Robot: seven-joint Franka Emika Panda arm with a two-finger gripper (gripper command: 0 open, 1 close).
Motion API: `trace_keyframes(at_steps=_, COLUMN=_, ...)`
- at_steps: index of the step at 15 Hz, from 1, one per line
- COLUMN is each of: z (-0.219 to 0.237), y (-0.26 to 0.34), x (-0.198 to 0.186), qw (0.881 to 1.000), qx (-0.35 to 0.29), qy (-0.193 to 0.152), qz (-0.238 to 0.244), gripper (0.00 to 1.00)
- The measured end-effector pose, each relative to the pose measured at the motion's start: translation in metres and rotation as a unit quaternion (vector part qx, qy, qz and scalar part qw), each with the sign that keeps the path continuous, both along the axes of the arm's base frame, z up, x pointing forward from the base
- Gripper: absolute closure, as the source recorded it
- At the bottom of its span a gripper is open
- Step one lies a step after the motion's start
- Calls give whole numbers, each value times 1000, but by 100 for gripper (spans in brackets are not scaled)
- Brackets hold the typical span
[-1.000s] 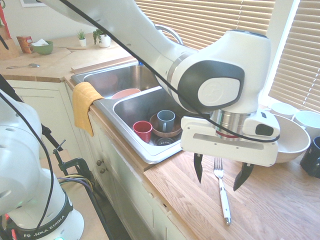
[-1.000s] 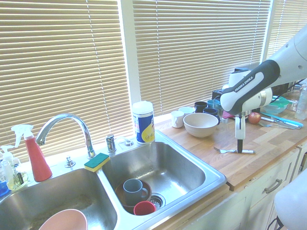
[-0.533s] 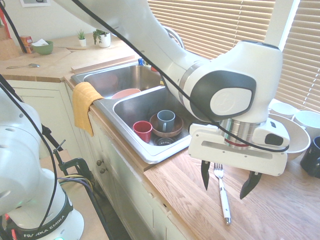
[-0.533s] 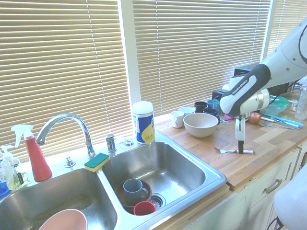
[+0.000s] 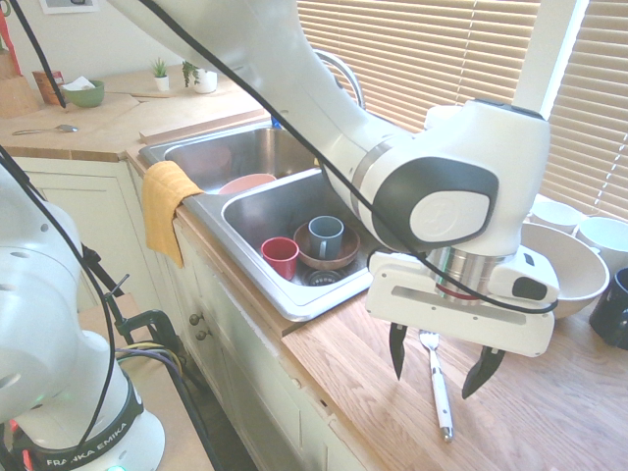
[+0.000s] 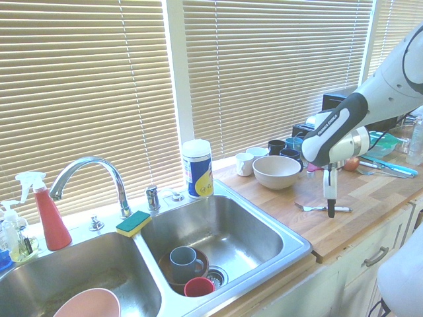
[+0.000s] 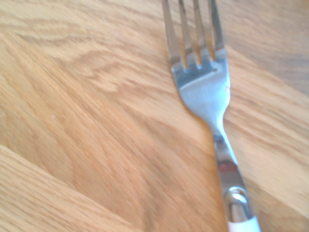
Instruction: Put the fork into the sink
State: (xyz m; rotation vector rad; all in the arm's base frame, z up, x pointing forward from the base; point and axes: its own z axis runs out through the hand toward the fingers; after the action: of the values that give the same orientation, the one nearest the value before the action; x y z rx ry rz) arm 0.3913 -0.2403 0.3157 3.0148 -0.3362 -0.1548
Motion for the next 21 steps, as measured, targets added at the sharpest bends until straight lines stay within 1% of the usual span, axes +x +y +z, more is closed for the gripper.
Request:
trace_keyframes(at_steps=6, z=-1, y=0, x=1, qw=1000, qx=1, qy=-3, qz=-1, gripper=100)
trace_keyframes(at_steps=13, z=-2, y=-1, x=5, qw=1000, qx=-5, qy=-22, qz=-6, gripper=100)
trace_keyframes(at_steps=21, z=-1, y=-5, x=4, qw=999, qx=-4, qy=-32, qz=-22, gripper=100)
